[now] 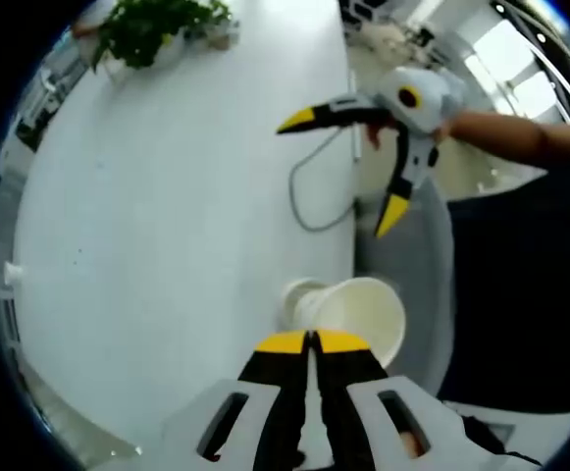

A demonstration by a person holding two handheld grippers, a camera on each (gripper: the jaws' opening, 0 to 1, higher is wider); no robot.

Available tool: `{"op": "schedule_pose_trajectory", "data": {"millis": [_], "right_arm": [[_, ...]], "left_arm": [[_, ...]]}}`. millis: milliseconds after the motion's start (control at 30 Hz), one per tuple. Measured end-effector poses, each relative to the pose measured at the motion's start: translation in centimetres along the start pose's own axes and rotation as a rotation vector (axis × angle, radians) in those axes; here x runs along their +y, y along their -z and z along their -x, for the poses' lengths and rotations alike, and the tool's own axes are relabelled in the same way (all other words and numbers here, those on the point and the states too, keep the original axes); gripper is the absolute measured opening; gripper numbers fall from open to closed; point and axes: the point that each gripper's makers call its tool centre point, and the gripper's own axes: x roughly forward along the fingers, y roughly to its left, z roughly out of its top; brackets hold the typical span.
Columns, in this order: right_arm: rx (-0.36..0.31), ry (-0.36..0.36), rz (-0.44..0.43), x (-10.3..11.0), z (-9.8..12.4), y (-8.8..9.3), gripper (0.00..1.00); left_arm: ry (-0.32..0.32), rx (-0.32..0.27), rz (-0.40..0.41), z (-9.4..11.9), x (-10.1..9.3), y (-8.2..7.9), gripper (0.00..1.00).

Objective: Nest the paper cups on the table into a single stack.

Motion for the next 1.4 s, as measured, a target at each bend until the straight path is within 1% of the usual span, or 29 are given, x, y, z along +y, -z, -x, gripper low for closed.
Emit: {"op": "schedule_pose_trajectory", "data": {"millis": [267,467,667,800,1167,1333,1400], "right_arm": [[0.001,-0.003,0.002,-0.1,-0.2,0.1,0.99],[0.011,-0.025,0.019,0.6,-0.3,0.3,1.0],[0.021,-0.029,0.023,0.6,-0.3,0.6,1.0],[0.027,-0.028,0.022,0.6,-0.2,1.1,1.0],[0.03,-0.032,0.014,1.0,-0.4,1.3,0.99],[0.034,-0.037,0.014,1.3,-0.5,1.5,0.99],[0.036,-0.037,0.014,1.3,-0.5,1.6,0.99]], "left_arm": [[0.005,-0.004,0.008,-0.6,0.0,0.1,0.0],[0.007,0.0,0.011,-1.4,0.2,0.4,0.0],[0.012,0.006,0.014,-2.1,0.2,0.8,0.0],[0.014,0.0,0.021,-3.0,0.1,0.9,0.0],[0.023,-0.007,0.044,-4.7,0.1,1.5,0.0],[0.02,-0.012,0.052,-5.7,0.0,1.7,0.0],[0.009,-0.008,0.049,-6.0,0.2,1.8,0.0]]}}
